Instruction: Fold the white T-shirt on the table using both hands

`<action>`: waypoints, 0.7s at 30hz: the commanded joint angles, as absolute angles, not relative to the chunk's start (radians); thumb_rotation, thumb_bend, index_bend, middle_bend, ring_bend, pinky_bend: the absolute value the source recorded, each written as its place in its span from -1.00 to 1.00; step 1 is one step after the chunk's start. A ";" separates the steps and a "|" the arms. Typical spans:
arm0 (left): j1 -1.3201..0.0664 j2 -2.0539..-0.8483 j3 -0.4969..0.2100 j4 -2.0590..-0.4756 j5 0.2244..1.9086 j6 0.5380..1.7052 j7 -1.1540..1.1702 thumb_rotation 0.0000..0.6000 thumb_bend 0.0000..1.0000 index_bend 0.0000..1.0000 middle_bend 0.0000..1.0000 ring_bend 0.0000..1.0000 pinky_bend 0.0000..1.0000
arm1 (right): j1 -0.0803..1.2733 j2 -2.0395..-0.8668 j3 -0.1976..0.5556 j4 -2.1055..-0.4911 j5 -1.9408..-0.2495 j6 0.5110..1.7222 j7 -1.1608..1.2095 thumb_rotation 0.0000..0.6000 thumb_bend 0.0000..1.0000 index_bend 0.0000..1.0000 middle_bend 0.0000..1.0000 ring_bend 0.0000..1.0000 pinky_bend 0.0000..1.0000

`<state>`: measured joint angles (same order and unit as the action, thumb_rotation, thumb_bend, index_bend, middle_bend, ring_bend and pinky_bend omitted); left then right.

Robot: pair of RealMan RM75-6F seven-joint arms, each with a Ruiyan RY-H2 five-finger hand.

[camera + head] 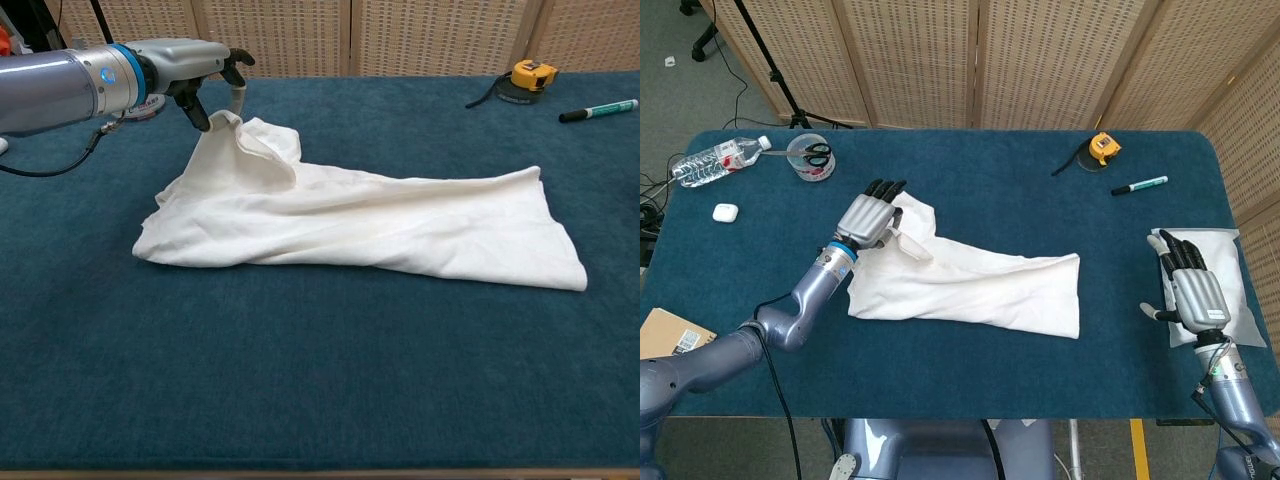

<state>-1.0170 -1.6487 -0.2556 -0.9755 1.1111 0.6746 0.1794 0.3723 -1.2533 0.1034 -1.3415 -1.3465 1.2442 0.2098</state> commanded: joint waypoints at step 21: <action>-1.139 -1.877 -0.304 -0.483 1.059 0.532 0.065 1.00 0.13 0.41 -1.00 -1.00 -1.00 | 0.368 -1.258 0.136 -1.314 -1.332 1.196 0.223 1.00 -0.74 -1.00 -1.00 -1.00 -1.00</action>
<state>-1.1262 -1.8509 -0.3008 -0.5161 1.0485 0.5427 0.0907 0.3677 -1.2582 0.1360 -1.3145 -1.3319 1.1961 0.2230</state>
